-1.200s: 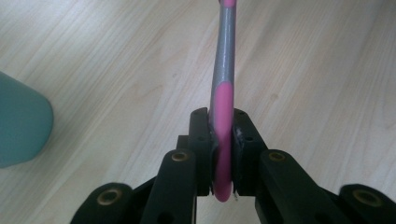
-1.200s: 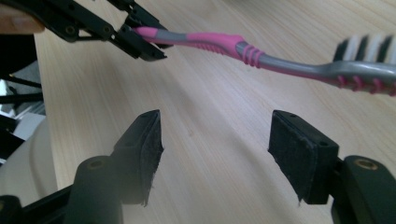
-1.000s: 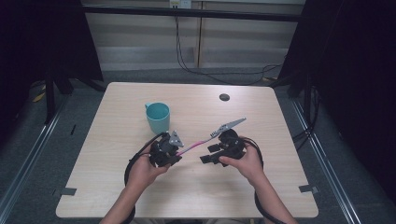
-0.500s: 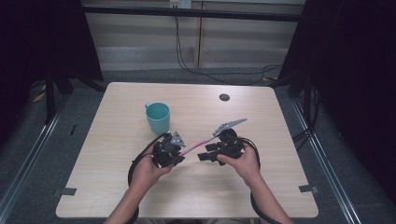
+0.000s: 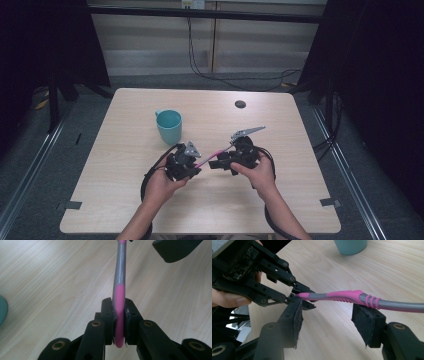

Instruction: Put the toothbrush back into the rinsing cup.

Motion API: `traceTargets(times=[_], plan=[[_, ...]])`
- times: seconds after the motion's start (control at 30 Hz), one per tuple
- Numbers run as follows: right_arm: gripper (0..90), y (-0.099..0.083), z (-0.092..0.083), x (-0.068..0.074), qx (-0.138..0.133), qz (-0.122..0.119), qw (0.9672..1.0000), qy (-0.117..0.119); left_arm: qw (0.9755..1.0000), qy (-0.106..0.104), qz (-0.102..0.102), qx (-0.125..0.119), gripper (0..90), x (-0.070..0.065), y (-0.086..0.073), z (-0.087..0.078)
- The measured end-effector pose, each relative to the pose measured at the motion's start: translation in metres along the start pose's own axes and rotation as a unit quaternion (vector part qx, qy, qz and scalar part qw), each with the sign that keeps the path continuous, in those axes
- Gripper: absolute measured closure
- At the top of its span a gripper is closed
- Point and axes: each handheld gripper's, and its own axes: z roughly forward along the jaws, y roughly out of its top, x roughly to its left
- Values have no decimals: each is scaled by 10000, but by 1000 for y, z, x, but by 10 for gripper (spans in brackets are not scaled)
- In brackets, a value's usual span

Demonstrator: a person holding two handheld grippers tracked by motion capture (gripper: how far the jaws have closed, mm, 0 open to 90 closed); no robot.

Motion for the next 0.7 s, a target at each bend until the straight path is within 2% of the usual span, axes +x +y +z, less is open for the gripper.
traceTargets(times=[0.07, 0.27, 0.37, 0.6, 0.63, 0.7], plan=[[436, 0, 0, 0, -17, -15, 10000, -20, 10000, -4, -69, -21, 812, 0, -1, 1], [480, 0, 1, -3, -162, 147, 9997, 53, 9997, -37, -228, -68, 813, 0, -1, 2], [508, 0, 1, -3, -212, 178, 9996, 26, 9996, -47, -256, -94, 812, -1, 0, 3], [569, 2, 0, -4, -292, 203, 9994, -35, 9995, -69, -300, 21, 812, -5, 3, 7], [582, 2, -1, -4, -290, 205, 9994, -54, 9993, -83, -373, 23, 812, -5, 3, 9], [612, 1, -1, -5, -319, 230, 9992, -49, 9992, -78, -395, 85, 812, -7, 3, 11]])
